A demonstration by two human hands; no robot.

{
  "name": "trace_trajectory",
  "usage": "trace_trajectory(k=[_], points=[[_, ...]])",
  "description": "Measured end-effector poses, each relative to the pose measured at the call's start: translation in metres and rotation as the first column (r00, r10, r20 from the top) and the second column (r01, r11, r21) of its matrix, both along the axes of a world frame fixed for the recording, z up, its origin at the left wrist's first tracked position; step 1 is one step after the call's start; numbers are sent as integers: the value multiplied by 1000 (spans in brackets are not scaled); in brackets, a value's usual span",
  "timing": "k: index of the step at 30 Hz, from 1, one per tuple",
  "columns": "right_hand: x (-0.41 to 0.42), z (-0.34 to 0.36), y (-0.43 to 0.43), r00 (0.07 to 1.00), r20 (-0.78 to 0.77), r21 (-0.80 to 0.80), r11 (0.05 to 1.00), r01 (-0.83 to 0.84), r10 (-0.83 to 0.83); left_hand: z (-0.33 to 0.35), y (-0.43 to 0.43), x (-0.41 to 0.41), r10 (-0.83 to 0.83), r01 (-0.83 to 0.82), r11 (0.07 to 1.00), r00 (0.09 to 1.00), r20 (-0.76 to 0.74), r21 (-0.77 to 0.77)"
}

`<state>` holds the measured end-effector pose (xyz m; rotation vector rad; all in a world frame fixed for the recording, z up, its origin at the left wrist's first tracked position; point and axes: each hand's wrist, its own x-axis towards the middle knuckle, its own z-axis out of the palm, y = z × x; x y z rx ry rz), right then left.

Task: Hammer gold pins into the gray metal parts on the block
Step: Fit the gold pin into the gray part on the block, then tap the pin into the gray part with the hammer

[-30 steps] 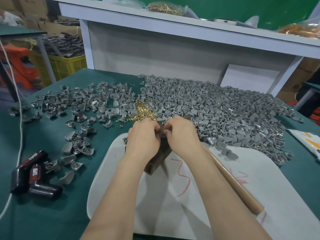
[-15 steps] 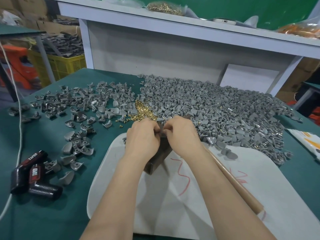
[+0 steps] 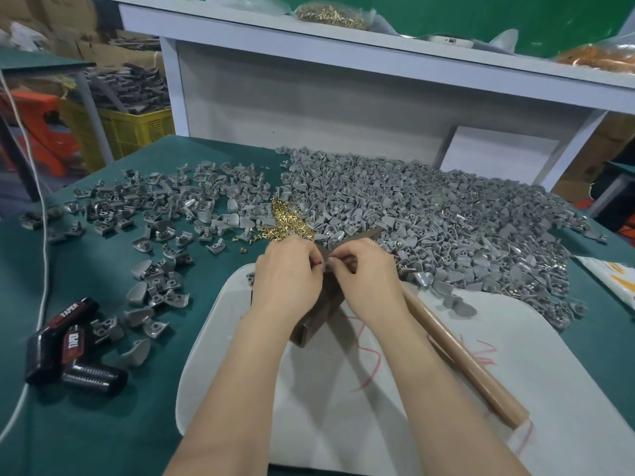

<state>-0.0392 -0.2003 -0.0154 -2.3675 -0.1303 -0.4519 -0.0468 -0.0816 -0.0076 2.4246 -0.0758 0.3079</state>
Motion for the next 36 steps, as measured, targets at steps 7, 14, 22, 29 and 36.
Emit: trace_trajectory(k=[7,14,22,29,36], points=[[0,0,1,1000,10,43,999,-17,17,0,0,0,-2,2,1000,1000,-1,-2],[0,-5,0,999,43,66,997,-29,26,-1,0,1,0,0,1000,1000,1,-6],[-2,-6,-1,998,52,96,995,-35,30,-2,0,2,1,-1,1000,1000,5,-5],[-1,-2,-1,1000,3,31,999,-17,17,-2,-1,2,1,-1,1000,1000,6,2],[-3,18,-29,991,-74,7,994,110,-109,0,0,-1,5,-5,1000,1000,-12,-16]])
